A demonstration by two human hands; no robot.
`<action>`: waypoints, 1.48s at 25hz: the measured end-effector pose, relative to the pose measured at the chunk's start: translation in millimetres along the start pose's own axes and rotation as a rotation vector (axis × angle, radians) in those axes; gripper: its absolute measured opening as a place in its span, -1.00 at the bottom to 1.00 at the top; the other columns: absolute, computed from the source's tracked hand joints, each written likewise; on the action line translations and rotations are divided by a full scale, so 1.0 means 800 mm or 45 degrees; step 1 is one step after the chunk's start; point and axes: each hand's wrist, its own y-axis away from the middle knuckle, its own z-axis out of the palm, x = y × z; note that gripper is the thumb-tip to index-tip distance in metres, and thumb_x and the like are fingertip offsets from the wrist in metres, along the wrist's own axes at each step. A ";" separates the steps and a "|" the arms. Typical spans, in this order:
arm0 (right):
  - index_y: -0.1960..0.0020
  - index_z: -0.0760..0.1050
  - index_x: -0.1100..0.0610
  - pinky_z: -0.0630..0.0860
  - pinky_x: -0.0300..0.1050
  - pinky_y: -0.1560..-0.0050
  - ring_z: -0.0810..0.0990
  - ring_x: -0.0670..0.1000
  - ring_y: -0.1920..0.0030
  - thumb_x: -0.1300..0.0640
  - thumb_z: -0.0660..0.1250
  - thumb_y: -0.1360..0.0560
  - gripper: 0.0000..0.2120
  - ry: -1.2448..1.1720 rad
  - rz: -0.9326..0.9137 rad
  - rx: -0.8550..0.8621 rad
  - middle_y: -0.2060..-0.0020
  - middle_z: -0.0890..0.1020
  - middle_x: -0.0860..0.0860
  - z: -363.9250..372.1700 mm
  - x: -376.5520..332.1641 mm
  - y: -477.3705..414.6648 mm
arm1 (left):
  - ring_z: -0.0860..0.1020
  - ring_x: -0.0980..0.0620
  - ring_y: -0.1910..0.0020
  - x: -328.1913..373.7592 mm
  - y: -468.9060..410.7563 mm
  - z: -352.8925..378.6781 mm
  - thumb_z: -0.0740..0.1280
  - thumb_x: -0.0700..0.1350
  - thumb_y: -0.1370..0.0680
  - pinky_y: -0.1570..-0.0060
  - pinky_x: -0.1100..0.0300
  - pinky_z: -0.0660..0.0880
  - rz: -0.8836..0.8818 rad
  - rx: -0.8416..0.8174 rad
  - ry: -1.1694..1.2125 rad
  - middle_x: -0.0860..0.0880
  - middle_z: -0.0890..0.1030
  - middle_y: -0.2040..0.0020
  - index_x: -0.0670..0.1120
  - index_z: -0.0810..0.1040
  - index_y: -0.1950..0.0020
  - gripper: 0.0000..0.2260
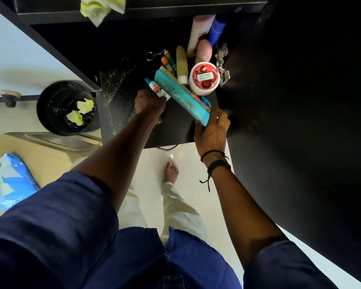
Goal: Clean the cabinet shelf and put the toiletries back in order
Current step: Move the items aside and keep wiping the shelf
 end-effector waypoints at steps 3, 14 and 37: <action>-0.43 0.28 0.14 0.61 0.00 -0.09 0.36 0.08 -0.32 0.08 0.38 -0.46 -0.42 0.036 -0.005 -0.022 -0.31 0.37 0.16 -0.002 0.000 0.000 | 0.60 -0.14 -0.07 -0.013 0.002 0.003 0.43 -0.01 -0.34 -0.05 -0.01 0.59 -0.102 -0.064 0.048 -0.15 0.60 -0.10 -0.16 0.49 -0.15 -0.56; -0.37 0.34 0.21 0.58 -0.01 -0.14 0.37 0.10 -0.31 0.11 0.37 -0.47 -0.49 0.014 -0.042 -0.006 -0.29 0.39 0.16 -0.004 0.012 0.012 | 0.54 -0.17 -0.18 0.005 -0.012 0.000 0.36 0.05 -0.44 -0.15 0.00 0.52 0.021 0.173 -0.037 -0.18 0.56 -0.18 -0.19 0.48 -0.16 -0.59; -0.49 0.15 0.15 0.42 -0.04 -0.29 0.29 0.12 -0.37 0.04 0.27 -0.55 -0.42 0.274 -0.120 -0.290 -0.36 0.34 0.15 -0.002 0.012 0.023 | 0.48 -0.02 -0.24 0.098 0.054 0.045 0.37 0.13 -0.48 -0.18 0.20 0.36 0.583 -0.193 -0.259 -0.08 0.54 -0.23 -0.14 0.50 -0.24 -0.54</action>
